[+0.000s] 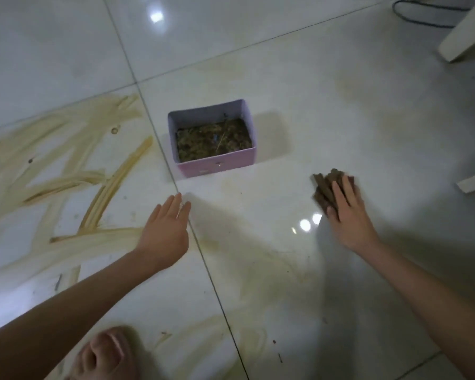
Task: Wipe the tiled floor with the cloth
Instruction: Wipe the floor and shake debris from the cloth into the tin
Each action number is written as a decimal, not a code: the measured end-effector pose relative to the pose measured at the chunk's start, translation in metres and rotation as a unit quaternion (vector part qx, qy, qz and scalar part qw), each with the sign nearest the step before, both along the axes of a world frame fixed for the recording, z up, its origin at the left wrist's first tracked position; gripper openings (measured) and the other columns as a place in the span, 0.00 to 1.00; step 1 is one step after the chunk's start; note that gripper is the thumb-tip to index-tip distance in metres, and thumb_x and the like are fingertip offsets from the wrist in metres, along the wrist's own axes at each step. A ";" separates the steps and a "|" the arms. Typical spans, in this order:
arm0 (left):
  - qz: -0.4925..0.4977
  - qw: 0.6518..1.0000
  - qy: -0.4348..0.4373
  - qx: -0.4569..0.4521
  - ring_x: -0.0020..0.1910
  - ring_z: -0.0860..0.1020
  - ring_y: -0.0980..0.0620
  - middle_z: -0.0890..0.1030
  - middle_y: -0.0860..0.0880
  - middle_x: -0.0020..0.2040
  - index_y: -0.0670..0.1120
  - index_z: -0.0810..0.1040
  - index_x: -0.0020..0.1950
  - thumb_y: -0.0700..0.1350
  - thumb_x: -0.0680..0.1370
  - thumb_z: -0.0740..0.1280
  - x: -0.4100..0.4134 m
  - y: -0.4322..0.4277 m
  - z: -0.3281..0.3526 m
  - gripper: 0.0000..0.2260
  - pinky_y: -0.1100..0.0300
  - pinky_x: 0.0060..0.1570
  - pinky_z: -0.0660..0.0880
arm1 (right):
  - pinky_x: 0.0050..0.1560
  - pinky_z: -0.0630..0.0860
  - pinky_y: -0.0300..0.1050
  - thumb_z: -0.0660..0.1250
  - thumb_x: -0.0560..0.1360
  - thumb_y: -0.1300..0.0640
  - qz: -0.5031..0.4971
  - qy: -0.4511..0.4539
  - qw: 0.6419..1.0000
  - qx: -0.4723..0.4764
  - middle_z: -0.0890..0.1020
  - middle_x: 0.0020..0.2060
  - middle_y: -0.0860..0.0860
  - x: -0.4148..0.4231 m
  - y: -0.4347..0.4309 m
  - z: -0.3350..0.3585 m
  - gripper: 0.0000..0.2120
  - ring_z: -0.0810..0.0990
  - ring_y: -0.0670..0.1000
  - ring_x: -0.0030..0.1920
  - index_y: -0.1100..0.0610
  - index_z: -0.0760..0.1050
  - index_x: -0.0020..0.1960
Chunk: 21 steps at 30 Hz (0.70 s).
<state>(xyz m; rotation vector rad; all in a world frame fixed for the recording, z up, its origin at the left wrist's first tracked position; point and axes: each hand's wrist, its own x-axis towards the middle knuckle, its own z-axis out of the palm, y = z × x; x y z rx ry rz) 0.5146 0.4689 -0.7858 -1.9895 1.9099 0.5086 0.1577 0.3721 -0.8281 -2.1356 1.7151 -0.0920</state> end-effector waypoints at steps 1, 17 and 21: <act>0.004 1.000 -0.006 0.000 0.78 0.43 0.46 0.43 0.43 0.79 0.43 0.45 0.79 0.42 0.81 0.53 0.006 0.008 -0.002 0.29 0.51 0.76 0.44 | 0.75 0.51 0.62 0.58 0.81 0.63 0.003 -0.020 1.000 -0.002 0.49 0.77 0.62 0.014 -0.002 0.000 0.26 0.45 0.64 0.77 0.66 0.54 0.76; -0.003 0.998 0.061 -0.008 0.78 0.47 0.53 0.44 0.51 0.80 0.46 0.49 0.79 0.37 0.79 0.52 0.040 0.028 -0.009 0.28 0.54 0.75 0.49 | 0.74 0.52 0.61 0.57 0.78 0.69 0.399 -0.142 0.904 0.048 0.70 0.71 0.59 0.148 0.061 0.012 0.19 0.61 0.61 0.74 0.65 0.72 0.68; -0.014 0.999 0.044 -0.013 0.78 0.49 0.54 0.46 0.51 0.80 0.47 0.52 0.79 0.37 0.79 0.52 0.042 0.026 -0.010 0.28 0.54 0.75 0.49 | 0.77 0.41 0.46 0.55 0.78 0.67 0.285 -0.105 0.953 0.010 0.58 0.77 0.56 0.183 0.005 0.005 0.25 0.49 0.56 0.78 0.62 0.61 0.75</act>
